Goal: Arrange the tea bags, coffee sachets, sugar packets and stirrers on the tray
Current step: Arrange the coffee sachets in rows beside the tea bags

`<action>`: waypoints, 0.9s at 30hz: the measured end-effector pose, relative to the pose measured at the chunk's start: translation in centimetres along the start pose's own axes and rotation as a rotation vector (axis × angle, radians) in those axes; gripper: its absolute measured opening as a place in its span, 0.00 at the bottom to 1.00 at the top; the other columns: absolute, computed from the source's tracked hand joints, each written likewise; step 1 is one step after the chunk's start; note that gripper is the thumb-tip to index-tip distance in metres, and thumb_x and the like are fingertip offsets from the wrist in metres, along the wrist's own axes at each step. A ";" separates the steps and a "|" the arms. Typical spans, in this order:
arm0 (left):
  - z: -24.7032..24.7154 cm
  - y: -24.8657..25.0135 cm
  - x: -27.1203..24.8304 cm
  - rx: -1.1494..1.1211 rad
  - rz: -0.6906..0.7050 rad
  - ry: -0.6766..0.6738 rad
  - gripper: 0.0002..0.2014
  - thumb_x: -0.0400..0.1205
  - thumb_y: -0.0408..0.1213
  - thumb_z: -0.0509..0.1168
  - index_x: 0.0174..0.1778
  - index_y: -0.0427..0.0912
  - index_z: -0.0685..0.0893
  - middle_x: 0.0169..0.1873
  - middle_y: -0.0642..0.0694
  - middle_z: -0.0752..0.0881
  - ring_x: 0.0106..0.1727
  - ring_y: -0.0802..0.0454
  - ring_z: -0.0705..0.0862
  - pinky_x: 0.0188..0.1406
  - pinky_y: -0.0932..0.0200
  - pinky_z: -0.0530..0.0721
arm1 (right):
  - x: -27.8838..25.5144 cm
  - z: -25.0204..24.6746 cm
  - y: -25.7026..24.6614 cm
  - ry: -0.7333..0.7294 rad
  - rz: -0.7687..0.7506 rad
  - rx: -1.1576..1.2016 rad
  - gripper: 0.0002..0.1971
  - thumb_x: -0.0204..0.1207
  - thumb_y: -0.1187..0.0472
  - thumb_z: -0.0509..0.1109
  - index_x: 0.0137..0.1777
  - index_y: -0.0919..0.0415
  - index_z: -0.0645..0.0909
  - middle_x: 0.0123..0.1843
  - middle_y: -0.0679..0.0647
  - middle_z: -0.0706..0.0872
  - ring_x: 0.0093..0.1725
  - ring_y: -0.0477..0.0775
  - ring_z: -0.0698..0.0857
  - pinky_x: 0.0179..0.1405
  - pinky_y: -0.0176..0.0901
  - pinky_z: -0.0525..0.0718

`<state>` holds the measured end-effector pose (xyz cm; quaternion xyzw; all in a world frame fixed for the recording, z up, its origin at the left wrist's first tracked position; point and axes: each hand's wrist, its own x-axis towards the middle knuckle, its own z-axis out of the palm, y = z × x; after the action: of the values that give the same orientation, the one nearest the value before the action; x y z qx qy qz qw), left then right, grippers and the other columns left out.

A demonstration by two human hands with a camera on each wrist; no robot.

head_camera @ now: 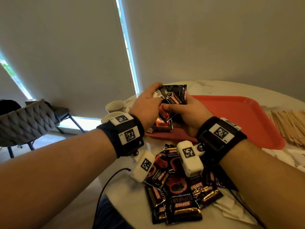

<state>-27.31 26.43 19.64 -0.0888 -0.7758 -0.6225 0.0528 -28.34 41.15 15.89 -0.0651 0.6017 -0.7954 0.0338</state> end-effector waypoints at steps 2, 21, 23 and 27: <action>0.1 -0.3 -0.1 0.019 -0.037 0.012 0.23 0.91 0.31 0.59 0.79 0.58 0.79 0.62 0.46 0.89 0.56 0.44 0.92 0.57 0.43 0.93 | 0.1 -0.1 0.2 -0.006 0.015 -0.011 0.24 0.75 0.73 0.77 0.70 0.58 0.81 0.59 0.64 0.92 0.56 0.68 0.92 0.52 0.69 0.90; -5.1 -1.9 -11.4 1.036 0.333 -0.752 0.58 0.49 0.81 0.76 0.76 0.66 0.67 0.70 0.67 0.69 0.69 0.66 0.72 0.70 0.59 0.80 | -0.8 -1.0 -0.4 0.233 0.112 0.059 0.23 0.75 0.80 0.72 0.69 0.69 0.77 0.55 0.67 0.92 0.53 0.69 0.93 0.56 0.77 0.87; -4.6 -2.4 -11.5 1.107 0.332 -0.804 0.57 0.52 0.79 0.78 0.78 0.70 0.66 0.70 0.64 0.67 0.69 0.61 0.72 0.70 0.55 0.82 | -0.9 -0.9 -0.3 0.232 0.116 0.045 0.23 0.74 0.79 0.73 0.69 0.67 0.78 0.56 0.66 0.92 0.53 0.68 0.93 0.57 0.78 0.87; -4.1 -3.0 -9.9 1.078 0.318 -0.820 0.47 0.60 0.69 0.83 0.75 0.70 0.73 0.67 0.61 0.70 0.66 0.58 0.74 0.69 0.51 0.82 | -1.1 -1.1 -0.3 0.224 0.114 0.037 0.24 0.75 0.78 0.73 0.69 0.66 0.78 0.56 0.66 0.92 0.53 0.68 0.93 0.56 0.78 0.87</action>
<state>-18.32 21.09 15.74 -0.3909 -0.9115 -0.0515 -0.1172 -27.37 42.44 15.82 0.0590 0.5896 -0.8055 0.0126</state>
